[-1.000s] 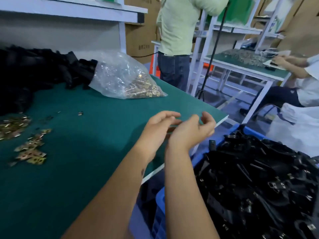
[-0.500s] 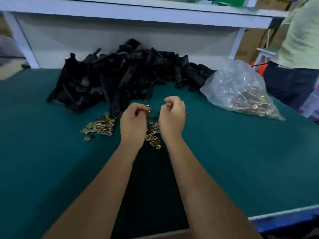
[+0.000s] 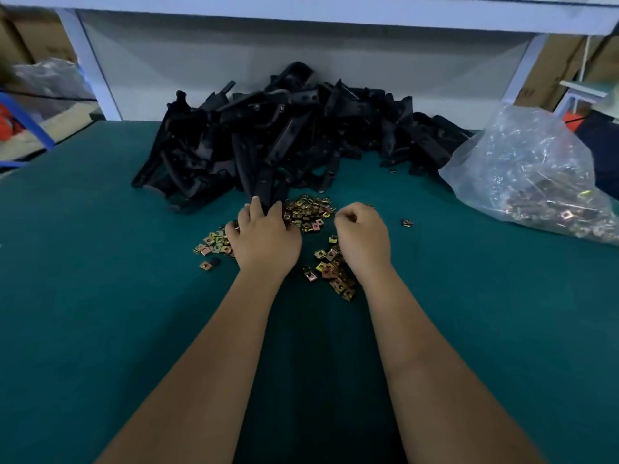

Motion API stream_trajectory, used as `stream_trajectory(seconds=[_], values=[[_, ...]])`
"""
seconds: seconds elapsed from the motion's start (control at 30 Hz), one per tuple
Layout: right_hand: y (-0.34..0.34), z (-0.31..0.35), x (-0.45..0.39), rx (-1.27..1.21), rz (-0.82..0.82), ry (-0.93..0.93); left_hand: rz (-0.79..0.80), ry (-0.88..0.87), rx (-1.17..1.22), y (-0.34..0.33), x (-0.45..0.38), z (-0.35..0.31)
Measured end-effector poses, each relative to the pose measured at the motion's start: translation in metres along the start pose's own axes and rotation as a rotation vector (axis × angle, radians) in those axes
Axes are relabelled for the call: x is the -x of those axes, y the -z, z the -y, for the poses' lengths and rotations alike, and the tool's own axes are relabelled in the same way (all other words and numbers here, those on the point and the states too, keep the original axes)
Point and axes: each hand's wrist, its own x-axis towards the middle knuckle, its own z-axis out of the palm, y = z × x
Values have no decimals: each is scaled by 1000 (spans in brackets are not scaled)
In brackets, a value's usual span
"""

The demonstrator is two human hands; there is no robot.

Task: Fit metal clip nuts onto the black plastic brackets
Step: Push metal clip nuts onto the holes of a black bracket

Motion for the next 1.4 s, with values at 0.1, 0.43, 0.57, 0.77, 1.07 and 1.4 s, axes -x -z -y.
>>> stream_trajectory(seconds=[0.1, 0.43, 0.57, 0.77, 1.07, 1.4], values=[[1, 1, 2, -34, -8, -6, -74, 8, 26, 2, 3, 1], [2, 1, 5, -79, -9, -4, -319, 8, 312, 4, 7, 5], [3, 2, 6, -94, -15, -3, -429, 57, 514, 8, 5, 10], [4, 4, 8, -110, -38, -4, -542, 206, 806, 15, 1, 22], [5, 7, 12, -142, -48, 1, -698, 91, 952, 20, 8, 17], [7, 8, 12, -356, -156, 84, -361, 173, 1531, 25, 5, 7]])
